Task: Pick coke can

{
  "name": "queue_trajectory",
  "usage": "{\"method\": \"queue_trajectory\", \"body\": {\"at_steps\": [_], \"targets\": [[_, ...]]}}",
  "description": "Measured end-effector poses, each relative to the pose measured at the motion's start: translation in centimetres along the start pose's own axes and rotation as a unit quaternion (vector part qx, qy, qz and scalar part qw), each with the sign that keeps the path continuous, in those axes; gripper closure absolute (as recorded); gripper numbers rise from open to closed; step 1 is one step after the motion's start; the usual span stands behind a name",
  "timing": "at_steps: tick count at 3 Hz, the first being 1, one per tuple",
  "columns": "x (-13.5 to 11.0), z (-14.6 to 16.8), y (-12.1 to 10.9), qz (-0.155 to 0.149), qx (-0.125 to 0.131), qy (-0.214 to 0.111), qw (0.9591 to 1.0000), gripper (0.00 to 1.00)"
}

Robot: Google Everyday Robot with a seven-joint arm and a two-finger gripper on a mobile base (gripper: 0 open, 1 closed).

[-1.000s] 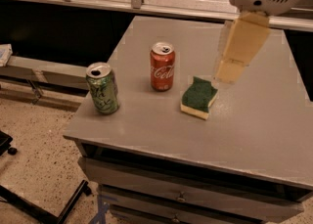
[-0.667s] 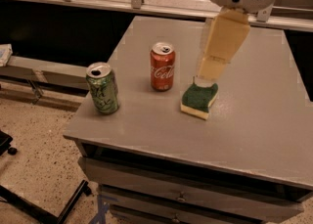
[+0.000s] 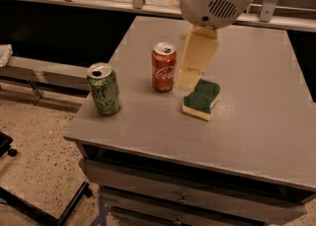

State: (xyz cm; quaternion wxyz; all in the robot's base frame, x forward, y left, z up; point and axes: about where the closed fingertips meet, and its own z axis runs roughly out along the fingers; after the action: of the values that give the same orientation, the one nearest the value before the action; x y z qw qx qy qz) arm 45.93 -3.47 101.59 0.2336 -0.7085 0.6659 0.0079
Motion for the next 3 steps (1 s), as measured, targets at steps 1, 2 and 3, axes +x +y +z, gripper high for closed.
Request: {"method": "queue_trajectory", "body": {"at_steps": [1,2,3], "targets": [[-1.2,1.8,-0.1,-0.017,-0.019,-0.012,0.9996,0.00],[-2.3,3.0,-0.1,-0.035,-0.031,-0.017,0.9987,0.00],[-3.1,3.8,-0.4,-0.059,-0.037,-0.015,0.9974,0.00]]}}
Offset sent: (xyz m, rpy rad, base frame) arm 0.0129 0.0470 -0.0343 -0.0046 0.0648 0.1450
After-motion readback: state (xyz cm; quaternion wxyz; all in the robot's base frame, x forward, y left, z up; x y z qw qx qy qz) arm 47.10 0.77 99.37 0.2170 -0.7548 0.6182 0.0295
